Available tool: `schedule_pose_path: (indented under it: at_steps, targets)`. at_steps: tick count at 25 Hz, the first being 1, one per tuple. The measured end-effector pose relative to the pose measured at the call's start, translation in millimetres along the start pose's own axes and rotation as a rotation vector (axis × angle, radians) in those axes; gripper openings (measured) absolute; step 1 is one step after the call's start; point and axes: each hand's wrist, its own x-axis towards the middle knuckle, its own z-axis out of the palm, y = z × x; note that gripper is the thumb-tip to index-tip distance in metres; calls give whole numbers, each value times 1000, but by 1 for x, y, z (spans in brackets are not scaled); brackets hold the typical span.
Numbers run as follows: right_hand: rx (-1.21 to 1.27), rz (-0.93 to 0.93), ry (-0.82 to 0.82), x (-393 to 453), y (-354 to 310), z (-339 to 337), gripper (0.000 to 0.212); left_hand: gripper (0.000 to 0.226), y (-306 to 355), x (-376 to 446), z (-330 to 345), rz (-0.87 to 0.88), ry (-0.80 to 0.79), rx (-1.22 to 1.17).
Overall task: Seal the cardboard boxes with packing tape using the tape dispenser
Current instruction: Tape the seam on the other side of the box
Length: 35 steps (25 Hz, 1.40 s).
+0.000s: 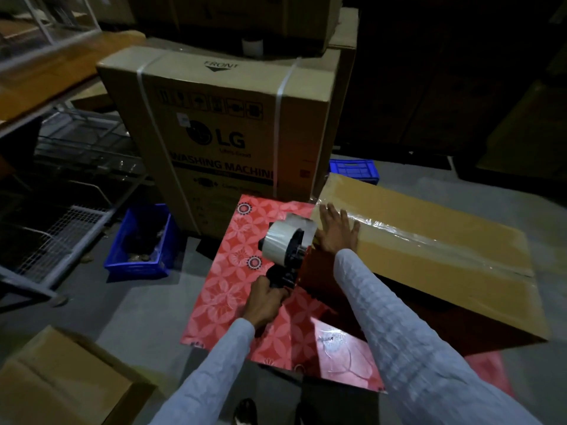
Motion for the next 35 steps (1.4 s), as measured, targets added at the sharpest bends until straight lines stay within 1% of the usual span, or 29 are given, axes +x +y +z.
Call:
schedule_pose_path:
  at_steps: [3, 7, 10, 12, 14, 16, 17, 19, 21, 22, 23, 25, 26, 28, 31, 32, 33, 35]
  targets:
    - [1, 20, -22, -2, -3, -3, 69, 13, 5, 3, 0, 32, -4, 29]
    - [-10, 16, -15, -6, -3, -6, 69, 16, 1, 8, -3, -5, 13, 68]
    - [-21, 13, -11, -8, -3, -4, 69, 16, -2, 6, -7, -10, -3, 50]
    - [15, 26, 0, -4, -5, -6, 73, 14, -5, 3, -8, -20, -26, 68]
    - [41, 36, 13, -2, -4, -5, 81, 16, -12, 3, -4, -16, 0, 98]
    - [32, 20, 28, 2, -1, 0, 81, 18, -9, 6, 0, -28, 25, 88]
    - [67, 6, 43, 2, 0, 1, 80, 14, -5, 7, 1, -46, 30, 83]
    - [259, 13, 95, -4, -2, -3, 75, 9, -1, 10, 3, -53, 8, 92]
    - [471, 22, 122, -13, -11, -17, 67, 10, 1, 14, 1, -34, -19, 118]
    - [535, -3, 115, -19, -19, -22, 67, 14, 2, 17, -1, -24, -21, 136]
    - [558, -44, 101, -27, -25, -24, 70, 21, 2, 22, -3, -20, -15, 162]
    - [549, -115, 84, -46, -36, -21, 81, 33, 3, 29, -3, -24, -21, 174]
    - [545, -128, 89, -49, -35, -15, 82, 36, 3, 30, -2, -12, -28, 173]
    - [566, -102, 129, -59, -39, -13, 69, 34, 4, 29, -1, 3, -29, 195]
    - [892, -16, 132, -59, -42, -10, 37, 28, 3, 33, 0, -1, -26, 202]
    - [949, 9, 151, -61, -44, -10, 35, 29, 3, 32, 1, -8, -27, 209]
    - [911, 11, 177, -58, -42, -6, 41, 31, 1, 32, 3, -21, -32, 215]
    - [762, -8, 131, -58, -37, 5, 47, 38, -12, 33, 7, -45, -38, 232]
